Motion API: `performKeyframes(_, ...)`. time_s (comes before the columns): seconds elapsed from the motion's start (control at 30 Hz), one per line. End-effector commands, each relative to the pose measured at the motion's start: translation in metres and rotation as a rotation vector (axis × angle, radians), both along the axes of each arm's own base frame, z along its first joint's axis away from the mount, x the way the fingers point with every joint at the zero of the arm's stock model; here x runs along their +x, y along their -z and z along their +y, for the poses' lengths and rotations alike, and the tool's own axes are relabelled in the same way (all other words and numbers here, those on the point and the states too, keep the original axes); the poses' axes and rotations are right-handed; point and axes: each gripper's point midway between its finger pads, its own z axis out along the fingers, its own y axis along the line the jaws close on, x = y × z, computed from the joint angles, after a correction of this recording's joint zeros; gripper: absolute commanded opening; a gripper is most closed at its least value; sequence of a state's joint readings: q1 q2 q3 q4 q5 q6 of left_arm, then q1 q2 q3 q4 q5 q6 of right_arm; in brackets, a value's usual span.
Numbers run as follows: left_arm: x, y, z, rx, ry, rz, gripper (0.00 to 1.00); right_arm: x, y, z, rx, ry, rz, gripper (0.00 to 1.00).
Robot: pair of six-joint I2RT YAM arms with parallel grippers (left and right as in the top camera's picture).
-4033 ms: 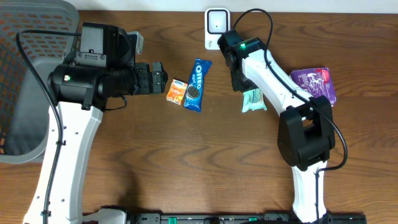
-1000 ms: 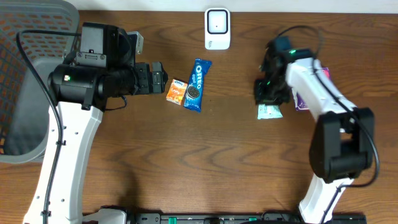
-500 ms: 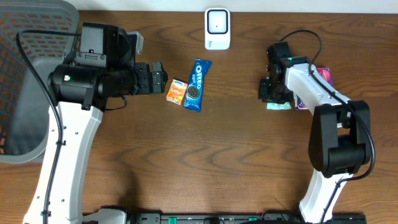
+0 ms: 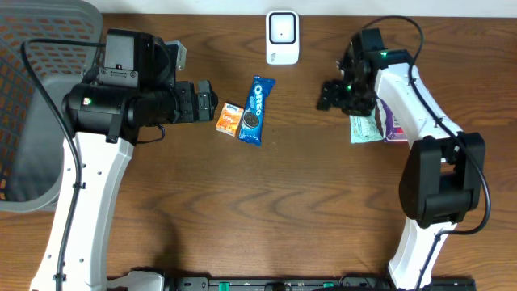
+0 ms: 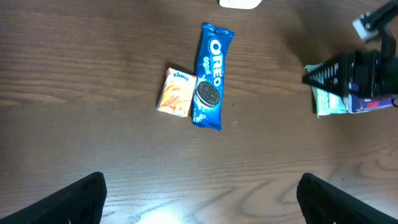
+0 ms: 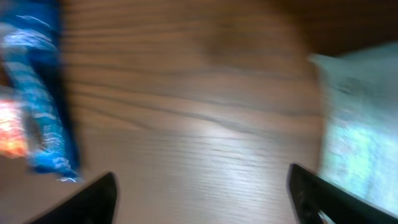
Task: Scan the item barcode
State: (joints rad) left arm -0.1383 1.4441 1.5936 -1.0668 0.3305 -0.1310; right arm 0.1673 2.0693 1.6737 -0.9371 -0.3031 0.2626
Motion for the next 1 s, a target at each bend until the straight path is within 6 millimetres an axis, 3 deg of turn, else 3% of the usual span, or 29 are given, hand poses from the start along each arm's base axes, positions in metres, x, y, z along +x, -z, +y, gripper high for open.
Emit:
performKeyframes(0.0, 0.000, 0.002, 0.002, 0.008, -0.009, 0.005, 0.98, 0.005, -0.013, 0.059, 0.217, -0.068, -0.038, 0.92)
performKeyframes(0.13, 0.000, 0.002, 0.002, 0.008, -0.009, 0.005, 0.98, 0.016, 0.006, 0.100, 0.281, -0.013, -0.051, 0.95)
performKeyframes(0.2, 0.000, 0.002, 0.002, 0.008, -0.009, 0.005, 0.98, 0.013, 0.024, 0.138, 0.342, -0.066, -0.046, 0.94)
performKeyframes(0.27, 0.000, 0.002, 0.002, 0.008, -0.009, 0.005, 0.98, 0.010, 0.036, 0.157, 0.366, -0.064, -0.022, 0.92)
performKeyframes(0.4, 0.000, 0.002, 0.002, 0.008, -0.009, 0.005, 0.98, 0.002, 0.066, 0.174, 0.354, -0.037, 0.031, 0.86)
performKeyframes(0.47, 0.000, 0.002, 0.002, 0.008, -0.009, 0.005, 0.98, -0.001, 0.076, 0.175, 0.345, -0.026, 0.052, 0.76)
performKeyframes(0.57, 0.000, 0.002, 0.002, 0.008, -0.009, 0.005, 0.98, -0.003, 0.088, 0.173, 0.331, -0.021, 0.072, 0.39)
performKeyframes(0.6, 0.000, 0.002, 0.002, 0.008, -0.009, 0.005, 0.98, -0.003, 0.092, 0.170, 0.308, -0.014, 0.072, 0.16)
performKeyframes(0.63, 0.000, 0.002, 0.002, 0.008, -0.009, 0.005, 0.98, -0.002, 0.097, 0.161, 0.258, 0.005, 0.067, 0.01)
performKeyframes(0.77, 0.000, 0.002, 0.002, 0.008, -0.009, 0.005, 0.98, 0.010, 0.082, 0.141, 0.203, -0.016, 0.011, 0.01)
performKeyframes(0.87, 0.000, 0.002, 0.002, 0.008, -0.009, 0.005, 0.98, 0.020, 0.060, 0.115, 0.078, -0.014, -0.051, 0.01)
performKeyframes(0.93, 0.000, 0.002, 0.002, 0.008, -0.009, 0.005, 0.98, 0.023, 0.044, 0.092, -0.051, -0.006, -0.099, 0.01)
performKeyframes(0.97, 0.000, 0.002, 0.002, 0.008, -0.009, 0.005, 0.98, 0.025, 0.026, 0.070, -0.177, 0.004, -0.143, 0.01)
